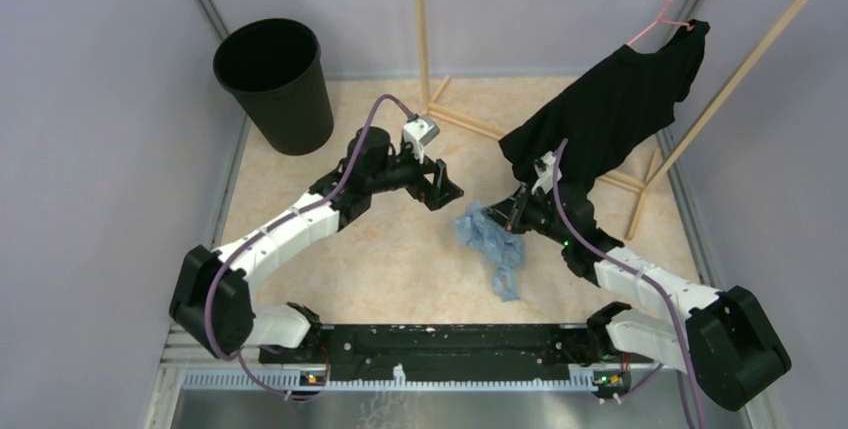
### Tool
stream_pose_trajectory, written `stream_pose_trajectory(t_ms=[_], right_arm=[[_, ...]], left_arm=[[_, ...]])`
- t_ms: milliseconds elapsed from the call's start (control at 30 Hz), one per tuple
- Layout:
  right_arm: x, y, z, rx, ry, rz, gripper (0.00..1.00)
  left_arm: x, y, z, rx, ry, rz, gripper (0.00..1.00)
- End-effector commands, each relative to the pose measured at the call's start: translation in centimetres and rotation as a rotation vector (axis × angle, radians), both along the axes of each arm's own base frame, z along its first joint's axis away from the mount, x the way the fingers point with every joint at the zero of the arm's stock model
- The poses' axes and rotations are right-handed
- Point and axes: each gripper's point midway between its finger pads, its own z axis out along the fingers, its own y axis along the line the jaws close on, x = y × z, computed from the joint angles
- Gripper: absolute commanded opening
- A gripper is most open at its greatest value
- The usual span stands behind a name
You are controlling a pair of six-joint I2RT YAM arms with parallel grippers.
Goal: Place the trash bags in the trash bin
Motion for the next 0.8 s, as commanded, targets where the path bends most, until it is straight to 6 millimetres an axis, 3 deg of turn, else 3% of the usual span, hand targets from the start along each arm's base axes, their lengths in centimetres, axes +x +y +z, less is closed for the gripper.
stream_pose_trajectory(t_ms=[0,200,267,367,433,500,600,767], right_arm=[[1.0,2.4,7.1,0.161,-0.206,0.064,0.0],[0.7,2.8,7.5,0.161,-0.233,0.104,0.0],[0.7,2.6,7.5,0.154,-0.24,0.095,0.0],[0.7,2.1,7.9,0.147,-0.246,0.071,0.0],[0.9,1.5,7.9,0.135,-0.25,0.034,0.0],[1.1,0.5,8.1,0.128,-0.252,-0.025,0.0],[1.2,-0.6,8.3,0.137,-0.258,-0.09,0.0],[1.3,-1.3,9.3,0.177,-0.249,-0.127,0.0]], left_arm=[[-2.4,-3.0,0.7,-0.088,0.108,-0.198,0.99],[-3.2,-5.1,-2.4,-0.111,0.299,-0.305,0.97],[-3.7,-5.6,-2.9,-0.117,0.355,-0.355,0.91],[-4.2,-6.2,-2.9,-0.137,0.405,-0.403,0.73],[-4.3,-6.4,-2.6,-0.155,0.419,-0.419,0.7],[-4.5,-6.4,-2.4,-0.162,0.424,-0.432,0.77],[-4.8,-6.2,-1.8,-0.166,0.399,-0.443,0.98],[-5.5,-6.0,-0.7,-0.192,0.375,-0.478,0.96]])
